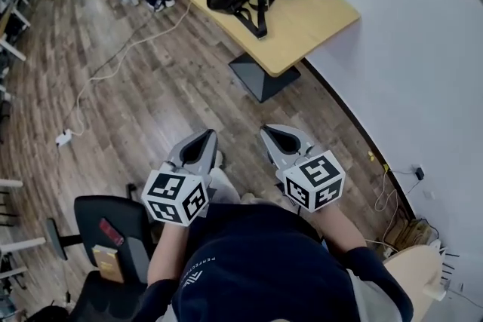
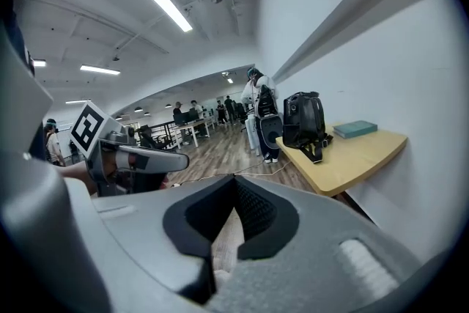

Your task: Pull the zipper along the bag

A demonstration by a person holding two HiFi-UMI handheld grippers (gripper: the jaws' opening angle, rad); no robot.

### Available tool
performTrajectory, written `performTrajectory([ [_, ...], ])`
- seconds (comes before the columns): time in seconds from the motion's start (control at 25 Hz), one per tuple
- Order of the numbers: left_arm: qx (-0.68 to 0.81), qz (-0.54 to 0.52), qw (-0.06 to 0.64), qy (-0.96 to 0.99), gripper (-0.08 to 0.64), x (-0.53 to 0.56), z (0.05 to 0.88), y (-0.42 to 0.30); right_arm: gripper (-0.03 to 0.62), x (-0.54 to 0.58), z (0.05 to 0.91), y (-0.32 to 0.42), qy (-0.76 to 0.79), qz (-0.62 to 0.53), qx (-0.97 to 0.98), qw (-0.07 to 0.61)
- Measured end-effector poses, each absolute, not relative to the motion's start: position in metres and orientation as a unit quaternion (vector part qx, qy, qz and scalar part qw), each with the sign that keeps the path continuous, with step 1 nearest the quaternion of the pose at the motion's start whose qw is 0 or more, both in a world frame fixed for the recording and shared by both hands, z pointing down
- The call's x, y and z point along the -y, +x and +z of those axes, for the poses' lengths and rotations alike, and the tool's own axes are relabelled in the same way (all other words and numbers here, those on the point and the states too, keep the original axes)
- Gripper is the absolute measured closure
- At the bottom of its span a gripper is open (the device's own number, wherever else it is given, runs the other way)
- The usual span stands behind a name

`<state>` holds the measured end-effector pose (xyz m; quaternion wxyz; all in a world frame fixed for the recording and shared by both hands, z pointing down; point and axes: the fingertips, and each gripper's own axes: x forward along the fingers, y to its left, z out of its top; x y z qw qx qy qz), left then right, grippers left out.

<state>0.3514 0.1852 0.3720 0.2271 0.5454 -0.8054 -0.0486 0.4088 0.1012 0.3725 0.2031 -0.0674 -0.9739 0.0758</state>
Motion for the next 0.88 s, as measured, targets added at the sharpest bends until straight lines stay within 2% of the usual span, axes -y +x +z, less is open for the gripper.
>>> performTrajectory([
  [0.24, 0.755, -0.041, 0.230, 0.612, 0.545, -0.140, 0.373, 0.314, 0.589, -0.069, 0.377, 0.378, 0.004, 0.089, 0.976, 0.198],
  [0.88, 0.724, 0.010, 0.197, 0.661, 0.545, -0.129, 0.365, 0.139, 0.588, -0.045, 0.356, 0.199, 0.081, 0.078, 0.983, 0.147],
])
